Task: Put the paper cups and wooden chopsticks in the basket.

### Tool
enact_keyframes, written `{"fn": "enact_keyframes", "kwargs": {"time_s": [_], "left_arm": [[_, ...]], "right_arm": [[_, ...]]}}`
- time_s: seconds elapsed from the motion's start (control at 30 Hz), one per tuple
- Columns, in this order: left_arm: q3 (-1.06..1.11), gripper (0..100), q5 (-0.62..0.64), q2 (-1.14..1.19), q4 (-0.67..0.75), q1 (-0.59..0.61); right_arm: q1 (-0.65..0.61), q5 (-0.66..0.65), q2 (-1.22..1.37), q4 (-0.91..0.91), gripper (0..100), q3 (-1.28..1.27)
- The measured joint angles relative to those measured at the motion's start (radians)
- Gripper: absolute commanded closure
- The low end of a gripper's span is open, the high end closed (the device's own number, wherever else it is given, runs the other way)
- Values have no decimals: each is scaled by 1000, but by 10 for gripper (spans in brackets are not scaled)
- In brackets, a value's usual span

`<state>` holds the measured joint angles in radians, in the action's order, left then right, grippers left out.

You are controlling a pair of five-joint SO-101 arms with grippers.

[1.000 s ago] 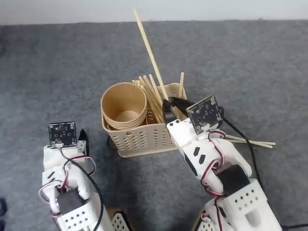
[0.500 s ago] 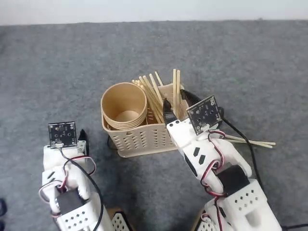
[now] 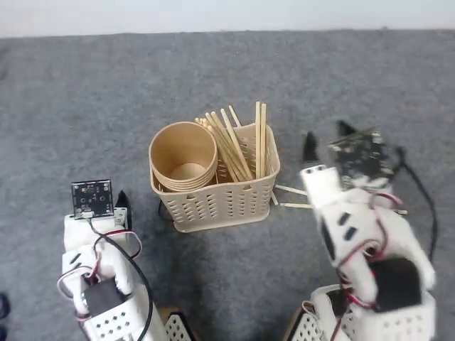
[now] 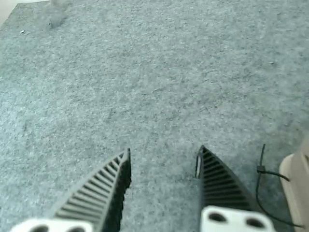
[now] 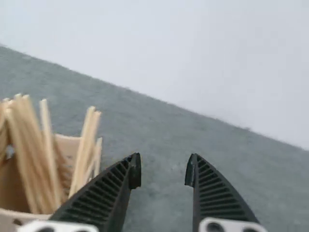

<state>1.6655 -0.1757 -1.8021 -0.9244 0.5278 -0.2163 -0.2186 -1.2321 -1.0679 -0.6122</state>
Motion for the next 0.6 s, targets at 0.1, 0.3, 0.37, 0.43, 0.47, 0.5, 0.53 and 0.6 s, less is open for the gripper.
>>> {"fn": "enact_keyframes", "kwargs": {"time_s": [0.1, 0.3, 0.37, 0.43, 0.47, 0.5, 0.53, 0.6], "left_arm": [[0, 793, 0, 0, 0, 0], [0, 793, 0, 0, 0, 0], [0, 793, 0, 0, 0, 0], [0, 793, 0, 0, 0, 0], [0, 793, 0, 0, 0, 0], [0, 793, 0, 0, 0, 0], [0, 793, 0, 0, 0, 0], [0, 793, 0, 0, 0, 0]], "right_arm": [[23, -63, -12, -49, 837, 84], [54, -315, 25, -176, 837, 180], [89, -394, 75, -219, 837, 207], [127, -462, 144, -255, 837, 245], [146, -493, 181, -273, 837, 270], [160, -520, 222, -293, 837, 296], [173, -548, 267, -313, 837, 324], [178, -600, 361, -367, 837, 377]]}}
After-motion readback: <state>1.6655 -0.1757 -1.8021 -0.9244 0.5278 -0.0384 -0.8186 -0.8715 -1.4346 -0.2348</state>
